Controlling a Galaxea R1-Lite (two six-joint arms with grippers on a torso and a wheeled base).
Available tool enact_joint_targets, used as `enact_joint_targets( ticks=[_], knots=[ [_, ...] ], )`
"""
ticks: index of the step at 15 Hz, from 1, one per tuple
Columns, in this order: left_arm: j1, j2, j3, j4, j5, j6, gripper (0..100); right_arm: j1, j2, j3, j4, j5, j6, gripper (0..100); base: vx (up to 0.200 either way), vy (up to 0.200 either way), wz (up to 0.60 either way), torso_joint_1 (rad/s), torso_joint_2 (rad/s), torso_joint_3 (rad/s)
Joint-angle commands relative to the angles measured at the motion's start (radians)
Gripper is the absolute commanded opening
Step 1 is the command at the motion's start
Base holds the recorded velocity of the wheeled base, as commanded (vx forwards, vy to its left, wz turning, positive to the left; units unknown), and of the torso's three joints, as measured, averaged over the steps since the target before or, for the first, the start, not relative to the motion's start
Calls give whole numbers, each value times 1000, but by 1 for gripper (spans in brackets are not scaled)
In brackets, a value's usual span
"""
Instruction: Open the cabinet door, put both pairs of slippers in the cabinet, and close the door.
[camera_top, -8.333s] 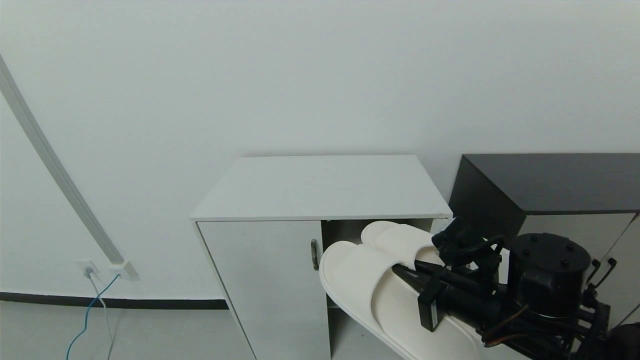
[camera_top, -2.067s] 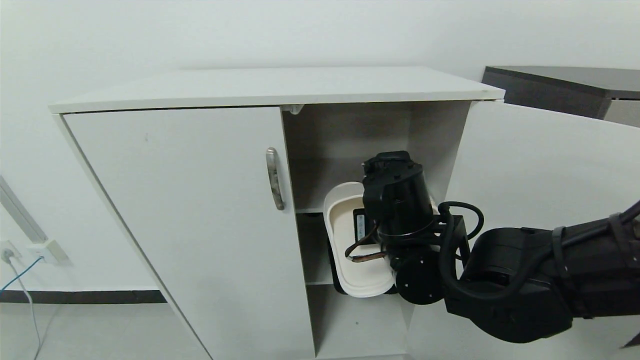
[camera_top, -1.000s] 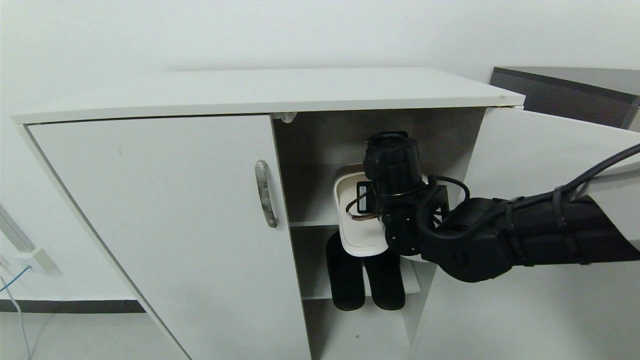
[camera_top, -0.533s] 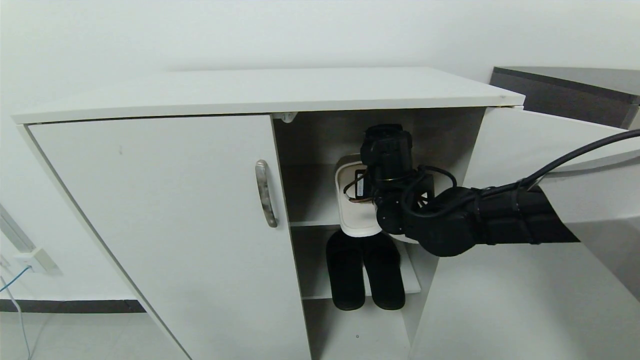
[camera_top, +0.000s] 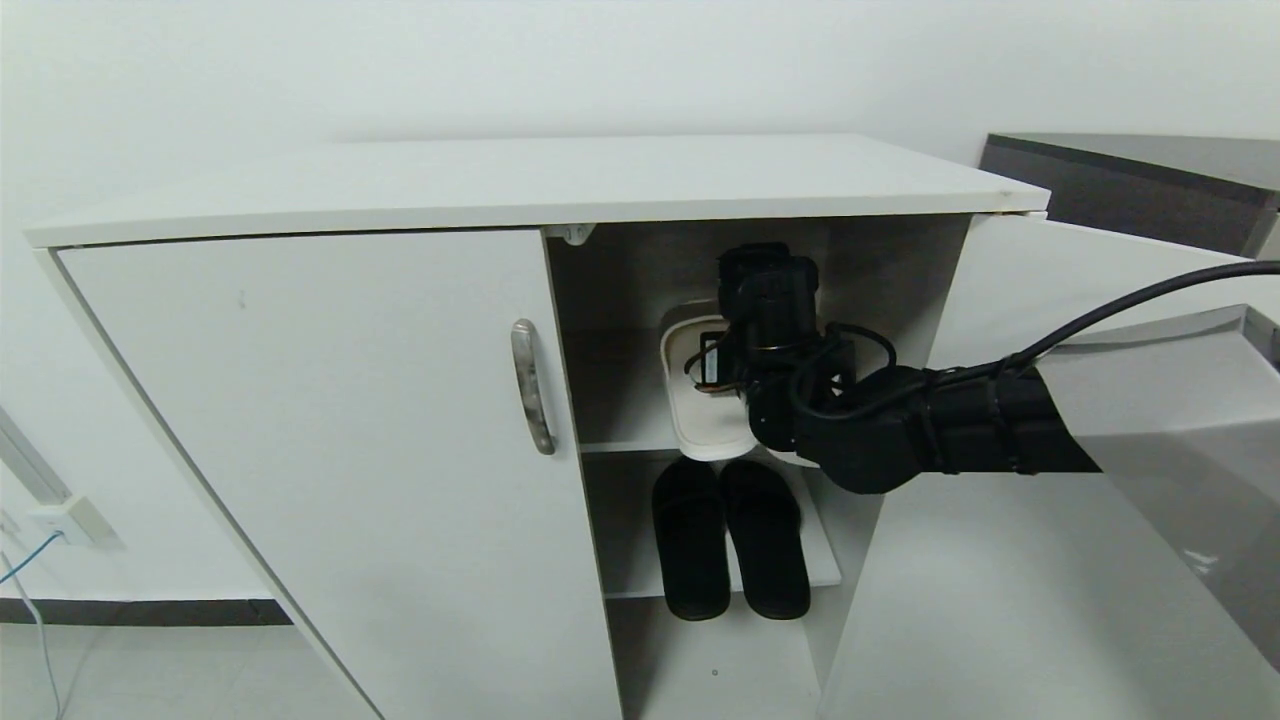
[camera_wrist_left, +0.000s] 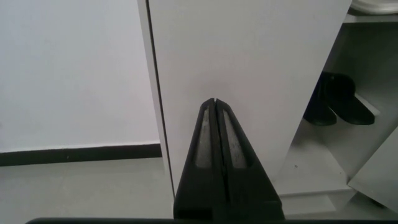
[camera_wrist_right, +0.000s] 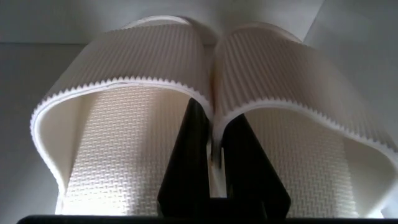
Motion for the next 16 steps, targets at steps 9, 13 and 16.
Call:
enact_joint_targets(
  ticks=[9,13,16],
  knots=[
    [0,1,1,0,1,0,0,41,-88,135,-11,-10,5,100,0,0,0,0,0,0],
    [0,1,1,0,1,0,0,112,-213,329,-66,-34,14,100,0,0,0,0,0,0],
    [0,1,0,0,1,0,0,164,-303,533,-190,-43,12,100,0,0,0,0,0,0]
  ],
)
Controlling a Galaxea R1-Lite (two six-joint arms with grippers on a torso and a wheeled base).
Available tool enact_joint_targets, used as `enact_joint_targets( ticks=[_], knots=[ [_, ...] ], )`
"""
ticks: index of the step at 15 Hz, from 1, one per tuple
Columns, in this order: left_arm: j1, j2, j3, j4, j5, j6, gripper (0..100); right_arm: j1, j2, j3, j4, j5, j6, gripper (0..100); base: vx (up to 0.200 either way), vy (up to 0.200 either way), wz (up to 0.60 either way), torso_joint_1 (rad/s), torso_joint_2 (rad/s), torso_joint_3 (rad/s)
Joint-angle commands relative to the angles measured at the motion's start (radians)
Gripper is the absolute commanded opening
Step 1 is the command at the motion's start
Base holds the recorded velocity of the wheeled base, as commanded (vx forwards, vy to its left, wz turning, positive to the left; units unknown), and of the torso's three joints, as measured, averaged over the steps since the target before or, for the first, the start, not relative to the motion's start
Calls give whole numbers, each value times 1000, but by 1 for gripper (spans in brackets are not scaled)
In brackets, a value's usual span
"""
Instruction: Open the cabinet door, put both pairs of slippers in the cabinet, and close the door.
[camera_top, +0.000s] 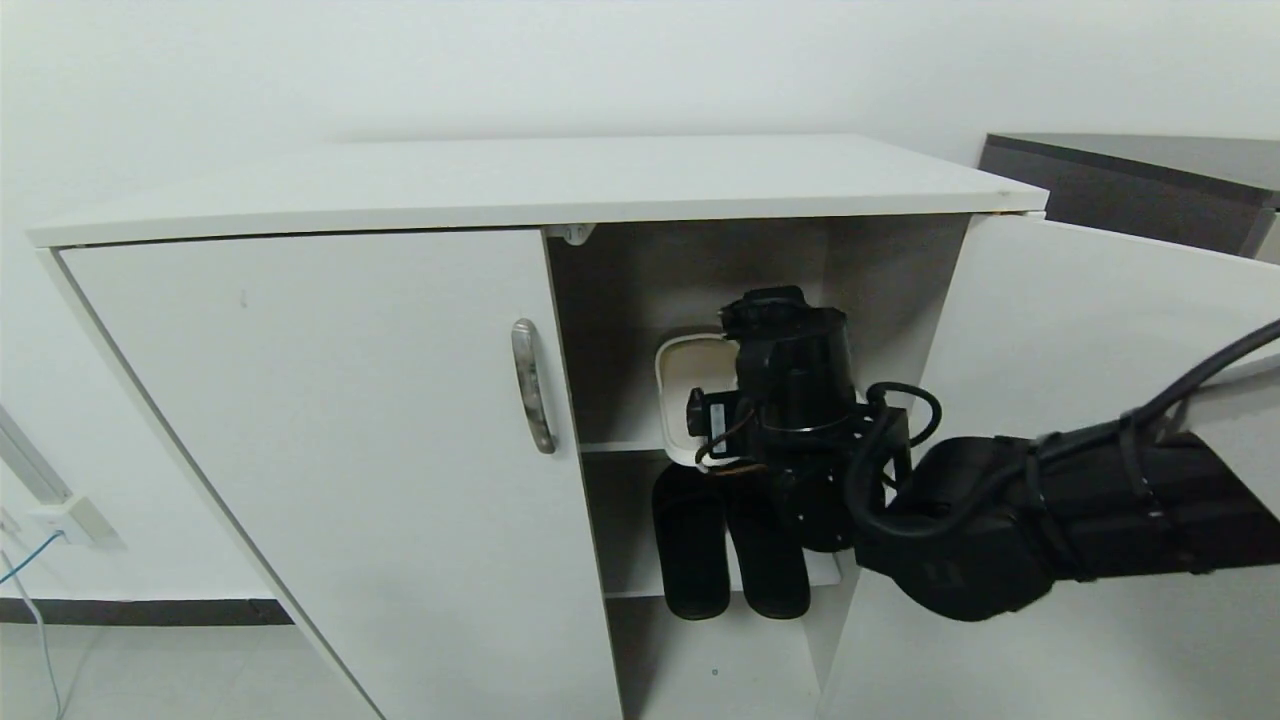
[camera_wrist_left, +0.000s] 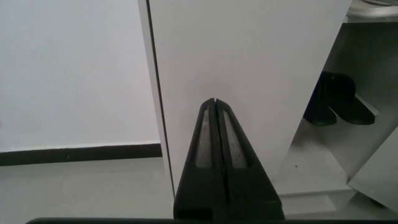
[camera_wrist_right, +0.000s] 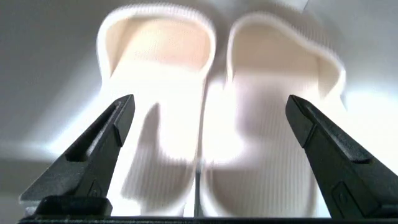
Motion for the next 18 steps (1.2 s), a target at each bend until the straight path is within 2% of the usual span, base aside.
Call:
enact_joint_targets(
  ticks=[1,3,6,12,13,18],
  knots=[
    [0,1,0,0,0,0,0,52,-111,164,-94,-2,-2,100,0,0,0,0,0,0],
    [0,1,0,0,0,0,0,72,-156,246,-156,6,-2,100,0,0,0,0,0,0],
    [0,1,0,0,-2,2,0,79,-171,272,-189,7,-2,100,0,0,0,0,0,0],
    [0,1,1,0,-2,0,0,88,-170,284,-191,7,-1,100,-200,0,0,1,3,2],
    [0,1,1,0,-2,0,0,88,-170,284,-191,7,-1,0,-200,0,0,-7,2,2],
    [0,1,0,0,-2,0,0,90,-170,287,-203,7,-2,0,-200,0,0,1,6,4]
  ],
)
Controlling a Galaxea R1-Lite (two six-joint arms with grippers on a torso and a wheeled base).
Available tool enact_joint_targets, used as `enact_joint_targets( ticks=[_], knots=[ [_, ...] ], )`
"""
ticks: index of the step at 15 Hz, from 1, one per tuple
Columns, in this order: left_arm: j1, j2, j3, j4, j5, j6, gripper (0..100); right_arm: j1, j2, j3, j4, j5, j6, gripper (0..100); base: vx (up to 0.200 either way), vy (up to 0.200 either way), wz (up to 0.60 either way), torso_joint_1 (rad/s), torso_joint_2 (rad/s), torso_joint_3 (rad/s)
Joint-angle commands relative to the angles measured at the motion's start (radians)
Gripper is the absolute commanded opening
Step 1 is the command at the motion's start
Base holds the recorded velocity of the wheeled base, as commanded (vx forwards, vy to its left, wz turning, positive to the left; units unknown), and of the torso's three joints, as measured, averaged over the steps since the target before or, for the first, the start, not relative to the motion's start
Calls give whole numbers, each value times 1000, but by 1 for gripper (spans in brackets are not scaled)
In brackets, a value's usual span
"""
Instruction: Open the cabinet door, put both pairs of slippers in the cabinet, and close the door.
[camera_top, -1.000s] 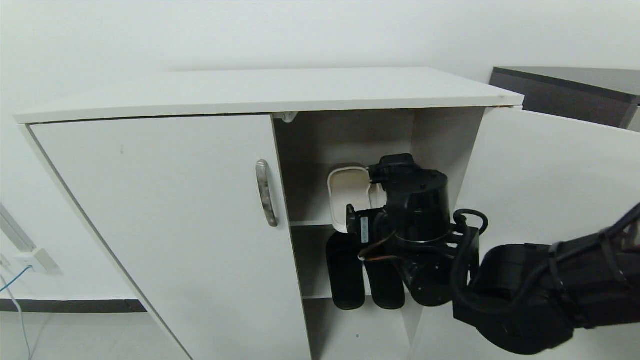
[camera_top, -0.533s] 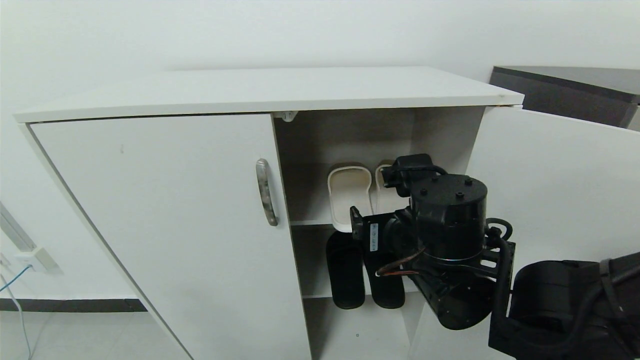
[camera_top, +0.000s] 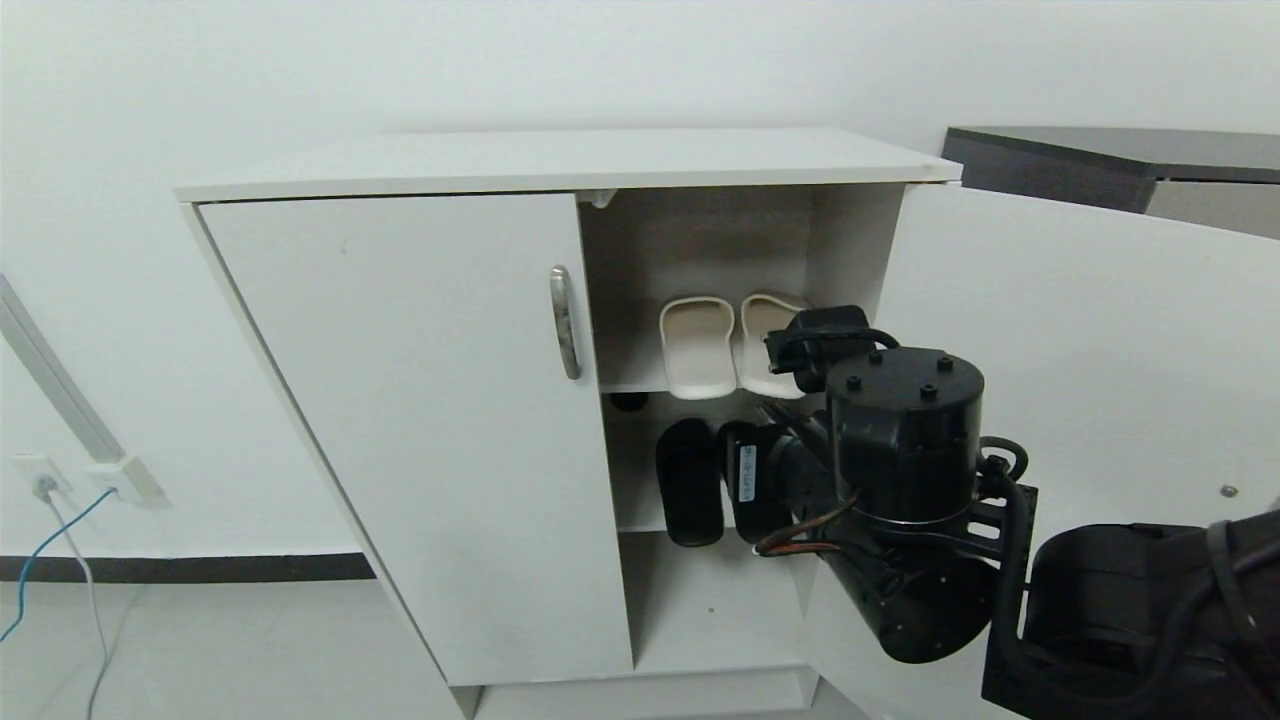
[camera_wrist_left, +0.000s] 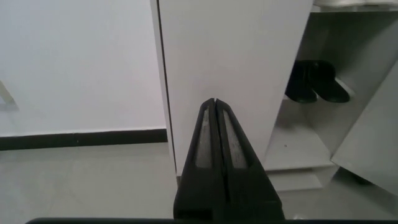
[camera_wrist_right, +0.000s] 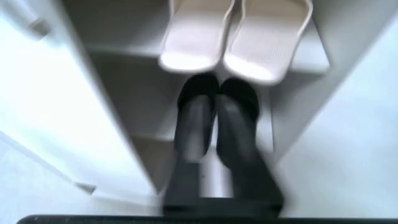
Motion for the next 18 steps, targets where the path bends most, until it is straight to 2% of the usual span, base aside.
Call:
enact_joint_targets(
  ticks=[1,9,18],
  knots=[
    [0,1,-1,0,1,0,0,-2,4,1,0,1,0,0,-200,0,0,2,-2,7],
    [0,1,1,0,1,0,0,-51,26,75,-30,121,1,0,-200,0,0,1,4,3],
    [0,1,1,0,1,2,0,-64,61,83,-36,121,-2,0,0,0,0,0,0,0]
  ],
)
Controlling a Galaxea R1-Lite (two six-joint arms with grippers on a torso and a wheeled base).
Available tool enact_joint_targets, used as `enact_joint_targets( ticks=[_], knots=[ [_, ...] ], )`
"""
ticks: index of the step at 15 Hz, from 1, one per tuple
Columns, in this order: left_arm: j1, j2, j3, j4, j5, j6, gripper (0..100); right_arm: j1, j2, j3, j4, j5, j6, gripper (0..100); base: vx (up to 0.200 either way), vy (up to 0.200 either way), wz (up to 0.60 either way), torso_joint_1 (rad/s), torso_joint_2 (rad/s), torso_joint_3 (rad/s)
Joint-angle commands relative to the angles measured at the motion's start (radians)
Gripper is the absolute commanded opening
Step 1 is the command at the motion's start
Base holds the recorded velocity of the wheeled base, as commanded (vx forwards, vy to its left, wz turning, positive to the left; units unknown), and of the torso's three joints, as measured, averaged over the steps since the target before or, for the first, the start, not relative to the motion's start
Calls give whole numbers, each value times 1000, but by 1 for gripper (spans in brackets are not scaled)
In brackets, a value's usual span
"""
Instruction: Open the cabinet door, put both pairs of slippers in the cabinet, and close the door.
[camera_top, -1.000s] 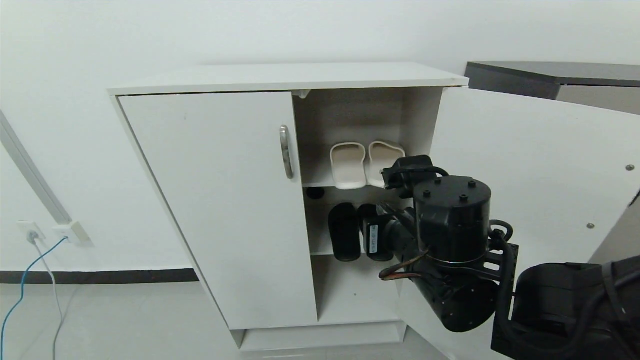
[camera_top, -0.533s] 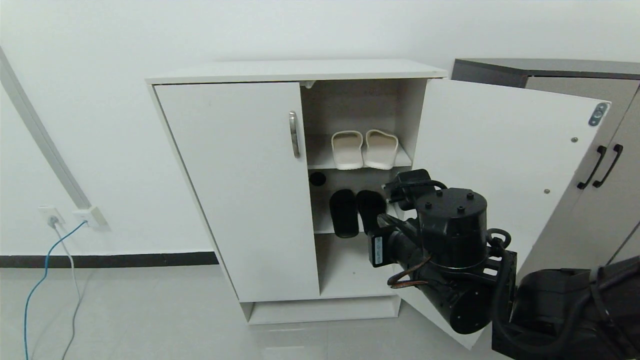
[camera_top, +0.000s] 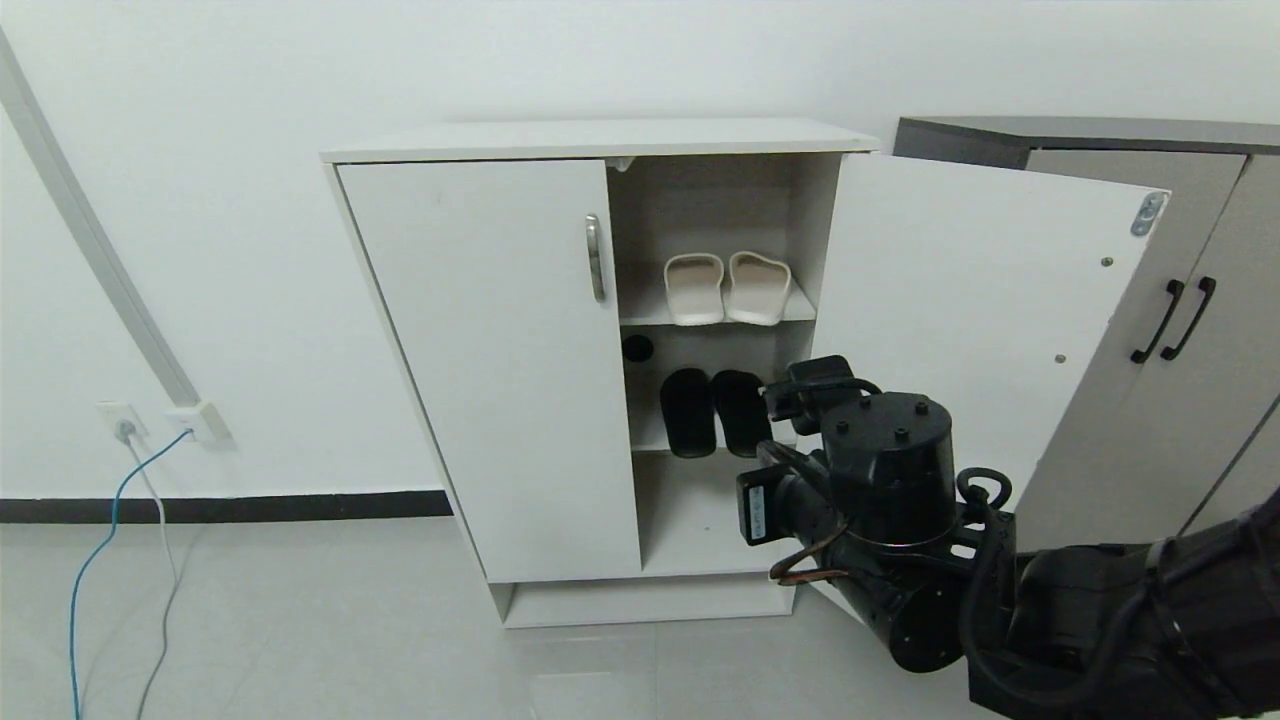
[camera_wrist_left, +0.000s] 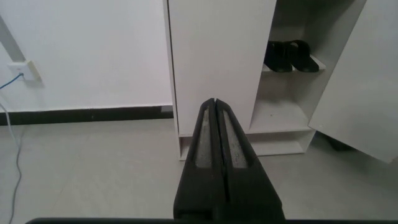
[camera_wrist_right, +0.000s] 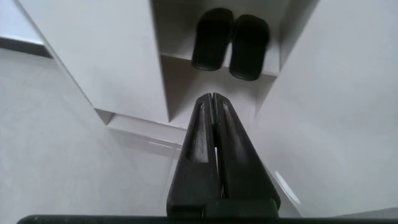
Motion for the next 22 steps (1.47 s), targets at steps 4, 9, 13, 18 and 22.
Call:
enact_joint_targets(
  ticks=[4,9,13,18,22],
  knots=[
    [0,1,1,0,1,0,0,-2,17,-1,0,0,1,0,0,0,0,0,0,0],
    [0,1,1,0,1,0,0,0,18,2,0,0,1,0,0,0,0,0,0,0],
    [0,1,1,0,1,0,0,0,15,31,-37,-2,-5,0,0,0,0,0,0,0],
    [0,1,1,0,1,0,0,0,17,44,-37,-2,-5,0,0,0,0,15,-209,-237],
    [0,1,1,0,1,0,0,0,14,44,-37,-2,-5,0,0,0,0,65,-456,-361]
  ],
)
